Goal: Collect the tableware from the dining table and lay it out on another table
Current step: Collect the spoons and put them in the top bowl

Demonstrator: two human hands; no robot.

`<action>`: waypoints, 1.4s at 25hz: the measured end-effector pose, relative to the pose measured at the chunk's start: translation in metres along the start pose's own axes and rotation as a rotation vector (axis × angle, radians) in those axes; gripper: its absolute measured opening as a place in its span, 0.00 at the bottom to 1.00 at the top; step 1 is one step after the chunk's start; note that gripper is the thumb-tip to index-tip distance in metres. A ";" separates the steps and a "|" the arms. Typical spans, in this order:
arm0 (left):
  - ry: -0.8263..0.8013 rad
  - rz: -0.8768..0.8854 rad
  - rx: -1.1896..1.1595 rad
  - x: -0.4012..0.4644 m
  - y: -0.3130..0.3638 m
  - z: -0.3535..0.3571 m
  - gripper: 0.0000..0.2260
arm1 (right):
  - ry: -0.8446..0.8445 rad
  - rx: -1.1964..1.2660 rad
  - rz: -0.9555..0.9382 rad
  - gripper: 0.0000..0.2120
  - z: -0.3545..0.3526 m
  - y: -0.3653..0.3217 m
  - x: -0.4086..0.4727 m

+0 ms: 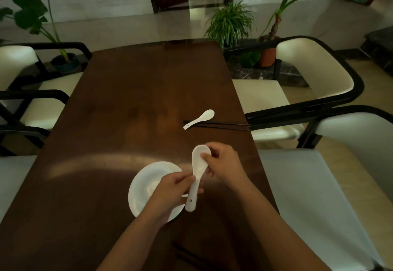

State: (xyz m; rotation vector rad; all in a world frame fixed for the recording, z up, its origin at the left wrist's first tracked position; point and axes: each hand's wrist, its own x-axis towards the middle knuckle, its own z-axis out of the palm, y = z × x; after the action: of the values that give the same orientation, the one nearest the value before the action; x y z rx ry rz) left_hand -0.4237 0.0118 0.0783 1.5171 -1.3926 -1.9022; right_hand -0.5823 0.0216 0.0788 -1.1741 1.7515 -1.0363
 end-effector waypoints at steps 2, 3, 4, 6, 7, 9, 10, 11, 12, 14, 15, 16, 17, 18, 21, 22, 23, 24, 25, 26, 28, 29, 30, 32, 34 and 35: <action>-0.010 0.003 -0.012 0.010 0.011 -0.009 0.09 | 0.039 0.061 -0.010 0.07 0.000 -0.009 0.020; 0.010 0.015 -0.035 0.015 0.016 -0.012 0.09 | 0.047 0.083 -0.012 0.07 0.001 -0.011 0.030; 0.042 0.029 -0.061 0.020 0.020 -0.014 0.09 | 0.040 0.097 -0.013 0.06 0.003 -0.013 0.039; 0.110 0.037 -0.086 0.030 0.027 -0.019 0.08 | -0.014 0.117 -0.014 0.03 0.009 -0.014 0.059; 0.128 0.034 -0.096 0.034 0.029 -0.022 0.08 | -0.029 0.132 -0.006 0.02 0.010 -0.012 0.071; 0.156 0.021 -0.119 0.042 0.031 -0.032 0.08 | 0.062 0.158 0.070 0.05 0.005 0.000 0.106; 0.178 0.009 -0.125 0.045 0.031 -0.038 0.08 | 0.159 0.139 0.136 0.07 -0.001 0.009 0.127; 0.204 -0.003 -0.126 0.049 0.030 -0.047 0.07 | 0.244 0.087 0.208 0.11 -0.009 0.020 0.150; 0.226 -0.012 -0.118 0.053 0.029 -0.055 0.07 | 0.293 -0.010 0.270 0.14 -0.016 0.032 0.172; 0.254 -0.014 -0.079 0.059 0.025 -0.071 0.07 | 0.281 -0.260 0.324 0.18 -0.023 0.052 0.207; 0.267 -0.014 -0.065 0.062 0.022 -0.078 0.07 | 0.250 -0.351 0.316 0.18 -0.021 0.059 0.222; 0.279 -0.016 -0.062 0.067 0.020 -0.085 0.07 | 0.219 -0.407 0.303 0.18 -0.018 0.063 0.235; 0.286 -0.018 -0.065 0.070 0.017 -0.091 0.07 | 0.199 -0.436 0.297 0.17 -0.014 0.066 0.245; 0.291 -0.021 -0.072 0.073 0.016 -0.096 0.07 | 0.190 -0.454 0.300 0.16 -0.010 0.068 0.253; 0.321 -0.031 -0.111 0.079 0.010 -0.109 0.07 | 0.199 -0.516 0.355 0.13 0.000 0.075 0.268; 0.329 -0.034 -0.115 0.079 0.009 -0.112 0.07 | 0.214 -0.525 0.355 0.13 0.001 0.075 0.268; 0.333 -0.039 -0.115 0.078 0.008 -0.115 0.07 | 0.232 -0.503 0.341 0.14 0.000 0.072 0.267; 0.335 -0.045 -0.119 0.078 0.007 -0.118 0.08 | 0.242 -0.437 0.321 0.13 -0.003 0.065 0.264; 0.336 -0.052 -0.134 0.078 0.006 -0.121 0.09 | 0.234 -0.323 0.285 0.12 -0.009 0.054 0.259; 0.337 -0.057 -0.159 0.077 0.007 -0.123 0.10 | 0.198 -0.182 0.234 0.11 -0.013 0.039 0.250; 0.324 -0.063 -0.187 0.075 0.011 -0.123 0.10 | 0.058 0.033 0.078 0.08 -0.020 0.004 0.219; 0.309 -0.060 -0.176 0.074 0.013 -0.121 0.09 | -0.028 0.057 -0.012 0.09 -0.018 -0.014 0.198; 0.286 -0.054 -0.161 0.073 0.015 -0.117 0.09 | -0.109 0.047 -0.079 0.11 -0.014 -0.030 0.176; 0.228 -0.049 -0.143 0.068 0.021 -0.107 0.08 | -0.212 -0.019 -0.149 0.12 0.002 -0.053 0.140; 0.176 -0.055 -0.164 0.061 0.026 -0.094 0.08 | -0.211 -0.107 -0.188 0.11 0.017 -0.063 0.120; 0.156 -0.053 -0.200 0.058 0.029 -0.089 0.08 | -0.190 -0.144 -0.196 0.10 0.021 -0.066 0.116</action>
State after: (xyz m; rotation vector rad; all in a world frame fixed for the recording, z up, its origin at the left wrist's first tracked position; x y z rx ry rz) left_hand -0.3761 -0.0869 0.0753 1.5787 -1.0717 -1.8473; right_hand -0.5740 -0.1084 0.1131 -1.5084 1.6070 -0.8887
